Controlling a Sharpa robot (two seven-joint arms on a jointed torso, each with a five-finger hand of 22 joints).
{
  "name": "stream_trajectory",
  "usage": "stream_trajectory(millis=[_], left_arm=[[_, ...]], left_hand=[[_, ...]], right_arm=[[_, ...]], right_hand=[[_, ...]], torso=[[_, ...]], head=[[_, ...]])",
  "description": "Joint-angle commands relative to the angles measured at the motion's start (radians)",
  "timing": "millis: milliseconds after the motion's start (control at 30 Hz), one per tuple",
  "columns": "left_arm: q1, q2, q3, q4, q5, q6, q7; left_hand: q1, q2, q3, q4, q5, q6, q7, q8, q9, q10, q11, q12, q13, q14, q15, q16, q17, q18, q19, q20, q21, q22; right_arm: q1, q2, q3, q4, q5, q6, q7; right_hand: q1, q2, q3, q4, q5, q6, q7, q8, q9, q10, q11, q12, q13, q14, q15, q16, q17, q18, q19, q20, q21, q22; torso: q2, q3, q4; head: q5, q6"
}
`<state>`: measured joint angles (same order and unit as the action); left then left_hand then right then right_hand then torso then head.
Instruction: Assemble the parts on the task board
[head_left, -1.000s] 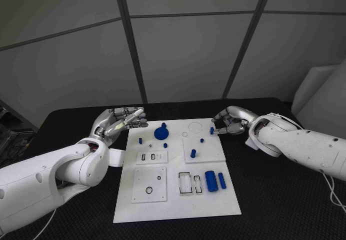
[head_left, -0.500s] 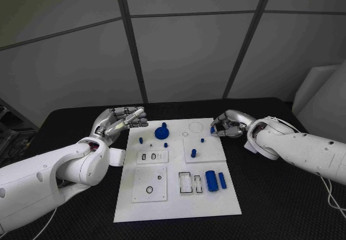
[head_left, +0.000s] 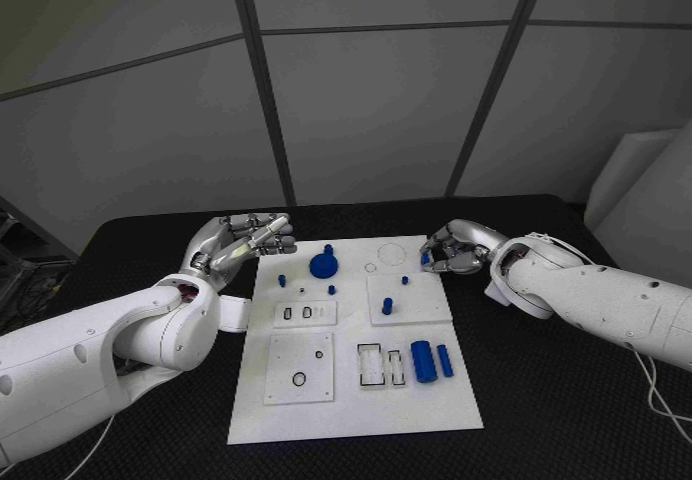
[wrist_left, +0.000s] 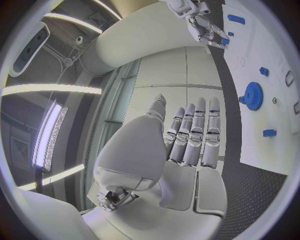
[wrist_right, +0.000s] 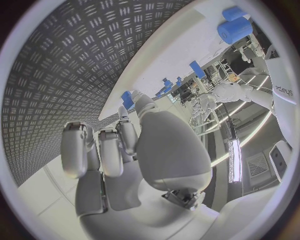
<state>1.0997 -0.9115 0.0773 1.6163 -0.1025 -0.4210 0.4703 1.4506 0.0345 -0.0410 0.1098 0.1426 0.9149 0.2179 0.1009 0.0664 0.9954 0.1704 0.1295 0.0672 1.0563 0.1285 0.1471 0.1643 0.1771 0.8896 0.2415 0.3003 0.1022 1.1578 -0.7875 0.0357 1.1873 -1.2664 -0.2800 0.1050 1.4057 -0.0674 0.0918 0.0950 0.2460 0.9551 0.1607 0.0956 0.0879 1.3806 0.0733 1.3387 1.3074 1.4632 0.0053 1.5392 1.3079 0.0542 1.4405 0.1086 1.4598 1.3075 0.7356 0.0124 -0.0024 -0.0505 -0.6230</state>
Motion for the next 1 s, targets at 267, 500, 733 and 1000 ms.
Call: stream_trajectory(millis=[267,500,733,1000], left_arm=[[0.001,0.001,0.001,-0.001,-0.006,0.013,0.002],[0.001,0.001,0.001,-0.001,-0.006,0.014,0.001],[0.001,0.001,0.001,-0.002,-0.006,0.015,-0.001],[0.001,0.000,0.001,-0.002,-0.006,0.016,-0.001]], left_hand=[[0.003,0.003,0.001,-0.005,-0.004,0.002,0.004,-0.007,-0.001,0.002,0.004,-0.004,-0.001,0.000,0.002,-0.005,0.001,0.006,0.006,0.000,-0.006,-0.001],[0.003,0.003,0.001,-0.005,-0.004,0.002,0.004,-0.007,-0.001,0.002,0.004,-0.004,-0.001,0.000,0.002,-0.005,0.001,0.006,0.006,0.000,-0.006,-0.001],[0.003,0.003,0.001,-0.006,-0.004,0.002,0.004,-0.007,-0.001,0.002,0.004,-0.005,-0.001,0.001,0.002,-0.005,0.001,0.006,0.006,0.000,-0.006,-0.002],[0.003,0.003,0.001,-0.006,-0.004,0.002,0.004,-0.007,-0.001,0.002,0.004,-0.005,-0.001,0.001,0.002,-0.005,0.001,0.006,0.006,0.000,-0.006,-0.002]], right_arm=[[0.001,0.006,0.000,-0.003,0.011,-0.004,-0.007],[0.001,0.008,0.000,-0.003,0.012,-0.008,-0.008],[0.001,0.006,0.000,0.000,0.012,-0.029,-0.012],[0.001,-0.003,0.001,0.026,0.002,-0.056,-0.024]], right_hand=[[0.001,0.021,0.000,0.001,-0.002,0.028,-0.004,0.011,0.003,0.014,-0.004,0.010,0.024,0.094,-0.008,0.005,0.203,-0.008,0.009,-0.003,0.008,0.051],[0.015,0.040,0.016,-0.005,-0.021,0.067,-0.016,0.026,0.008,0.022,-0.013,0.018,0.032,0.095,-0.016,0.006,0.205,-0.009,0.013,-0.008,0.012,0.058],[0.026,0.056,0.036,-0.012,-0.026,0.097,-0.029,0.039,0.013,0.024,-0.025,0.019,0.034,0.095,-0.025,0.007,0.208,-0.010,0.016,-0.017,0.014,0.063],[0.038,0.077,0.065,-0.021,-0.052,0.101,-0.032,0.039,0.013,0.022,-0.029,0.014,0.032,0.097,-0.031,0.009,0.213,-0.011,0.017,-0.024,0.015,0.065]], torso=[[0.000,0.0003,-0.0003],[-0.001,0.0003,0.0002],[-0.001,0.0005,0.0000],[-0.001,0.0010,-0.0017]], head=[[-0.004,-0.005],[-0.006,-0.005],[-0.004,-0.006],[-0.001,-0.007]])
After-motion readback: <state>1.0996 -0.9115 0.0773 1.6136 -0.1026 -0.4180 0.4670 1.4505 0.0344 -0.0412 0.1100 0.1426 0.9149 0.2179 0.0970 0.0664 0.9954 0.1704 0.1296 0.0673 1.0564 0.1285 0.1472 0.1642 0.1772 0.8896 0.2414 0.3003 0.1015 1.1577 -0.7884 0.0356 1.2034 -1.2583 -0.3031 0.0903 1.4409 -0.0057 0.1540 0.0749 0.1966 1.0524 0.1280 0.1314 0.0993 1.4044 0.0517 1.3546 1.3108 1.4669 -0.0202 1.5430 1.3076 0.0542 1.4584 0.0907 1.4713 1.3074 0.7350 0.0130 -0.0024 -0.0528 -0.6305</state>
